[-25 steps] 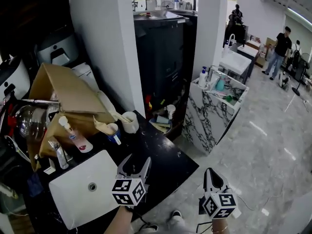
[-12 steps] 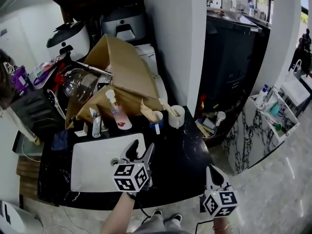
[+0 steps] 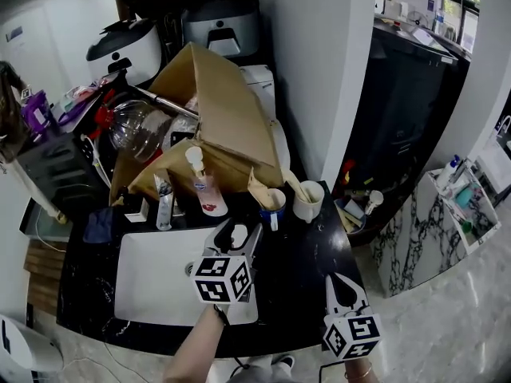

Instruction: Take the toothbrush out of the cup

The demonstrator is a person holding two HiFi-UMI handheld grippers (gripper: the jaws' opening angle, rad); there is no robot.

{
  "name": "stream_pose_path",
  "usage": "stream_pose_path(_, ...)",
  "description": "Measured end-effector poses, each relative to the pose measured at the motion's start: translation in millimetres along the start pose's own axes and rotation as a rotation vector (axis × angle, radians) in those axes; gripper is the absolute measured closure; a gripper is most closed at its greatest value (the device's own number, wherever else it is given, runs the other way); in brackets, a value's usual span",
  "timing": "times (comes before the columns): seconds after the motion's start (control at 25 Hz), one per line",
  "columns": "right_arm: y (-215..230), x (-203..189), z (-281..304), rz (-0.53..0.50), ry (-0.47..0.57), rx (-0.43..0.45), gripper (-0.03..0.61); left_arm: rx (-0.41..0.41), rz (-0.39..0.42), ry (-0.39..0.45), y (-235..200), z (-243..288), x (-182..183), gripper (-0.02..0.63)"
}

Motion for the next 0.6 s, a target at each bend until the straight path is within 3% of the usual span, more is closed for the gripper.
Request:
stream_pose_path(0.4,4.9,-10.0,32.4,0.033,-0.047,0.000,0.577,-0.015,0.014,-0.004,-6.2,66.9,12.1,0.353)
stream_pose_path(0.6,7.4,-11.8,38.4,0.047,-0.048,-0.015,0.577,-0.051,-0.016,-0.027,-1.6,89.7,12.9,0.353)
Point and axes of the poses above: the fingertips, and each gripper's own axes: z forward along the fingers, y to its right, x out of its top, the point moved 7 cm from there along -z, backward along the fingers, and after that the axes turned 13 degrees about x, right-handed, at the moved point
